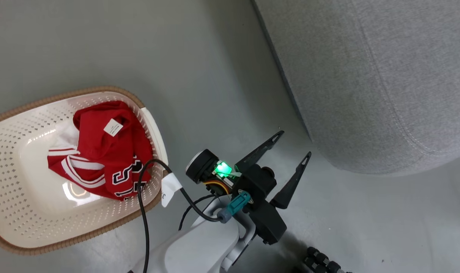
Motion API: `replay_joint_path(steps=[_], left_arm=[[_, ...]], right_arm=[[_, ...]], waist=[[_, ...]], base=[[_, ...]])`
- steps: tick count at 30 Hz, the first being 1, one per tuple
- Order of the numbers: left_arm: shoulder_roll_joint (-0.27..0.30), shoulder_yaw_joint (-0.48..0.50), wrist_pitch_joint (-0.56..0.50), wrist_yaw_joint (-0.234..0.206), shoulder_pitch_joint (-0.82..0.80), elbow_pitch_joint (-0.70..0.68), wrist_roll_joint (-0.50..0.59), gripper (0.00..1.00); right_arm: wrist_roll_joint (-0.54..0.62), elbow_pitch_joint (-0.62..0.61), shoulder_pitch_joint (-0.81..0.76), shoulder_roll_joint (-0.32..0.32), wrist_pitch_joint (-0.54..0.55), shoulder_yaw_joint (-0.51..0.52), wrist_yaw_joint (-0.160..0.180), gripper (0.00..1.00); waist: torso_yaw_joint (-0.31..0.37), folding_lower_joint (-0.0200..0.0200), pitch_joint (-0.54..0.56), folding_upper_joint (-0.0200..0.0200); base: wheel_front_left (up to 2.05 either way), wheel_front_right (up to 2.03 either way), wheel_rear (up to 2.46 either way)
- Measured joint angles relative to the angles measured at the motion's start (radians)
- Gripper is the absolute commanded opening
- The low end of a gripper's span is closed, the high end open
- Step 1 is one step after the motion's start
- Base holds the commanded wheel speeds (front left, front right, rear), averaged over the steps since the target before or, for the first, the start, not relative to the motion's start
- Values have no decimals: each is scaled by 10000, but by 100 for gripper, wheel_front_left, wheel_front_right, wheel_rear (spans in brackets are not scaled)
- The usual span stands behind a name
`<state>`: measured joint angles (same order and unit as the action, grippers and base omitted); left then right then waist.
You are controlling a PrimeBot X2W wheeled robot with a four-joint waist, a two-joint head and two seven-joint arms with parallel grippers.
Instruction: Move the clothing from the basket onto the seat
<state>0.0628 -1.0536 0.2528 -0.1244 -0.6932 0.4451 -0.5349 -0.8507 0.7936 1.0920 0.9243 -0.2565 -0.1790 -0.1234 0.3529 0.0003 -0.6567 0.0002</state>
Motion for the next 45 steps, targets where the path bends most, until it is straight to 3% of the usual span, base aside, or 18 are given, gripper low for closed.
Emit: replay_joint_path(steps=[8,17,25,37,38,39,40,41,45], left_arm=[[0,150,0,0,-220,-27,86,100],[-10,236,0,0,-431,-104,288,100],[-10,372,2,0,-617,-247,288,100],[-25,514,2,0,-569,-479,268,100],[-29,512,2,0,-561,-499,263,100],[-29,508,2,0,-555,-523,255,100],[-27,504,2,0,-545,-558,247,100],[-29,485,2,0,-535,-604,217,100],[-40,433,2,0,-459,-784,-33,100]], right_arm=[[-451,872,772,571,-2,706,0,0],[-431,1285,2003,842,-4,796,0,0],[-374,1758,1991,-130,-2,75,0,0],[207,754,879,-545,-2,-1340,-2,0],[244,685,831,-550,-2,-1430,0,10],[242,637,771,-556,-2,-1496,0,29],[245,593,700,-554,-2,-1578,0,71],[267,564,611,-550,-2,-1668,0,100],[328,435,232,-499,-2,-2010,-2,100]], waist=[[-532,-1,-899,0],[-1128,-1,-1928,0],[-1646,-1,-2420,1],[-2021,-2,-2143,-1],[-2039,-3,-2085,-1],[-2059,-3,-2023,-1],[-2079,-2,-1960,-1],[-2100,-3,-1895,-1],[-2210,-4,-1615,-2]], base=[[0,0,0],[0,0,0],[0,0,0],[0,0,0],[0,0,0],[0,0,0],[0,0,0],[0,0,0],[0,0,0]])
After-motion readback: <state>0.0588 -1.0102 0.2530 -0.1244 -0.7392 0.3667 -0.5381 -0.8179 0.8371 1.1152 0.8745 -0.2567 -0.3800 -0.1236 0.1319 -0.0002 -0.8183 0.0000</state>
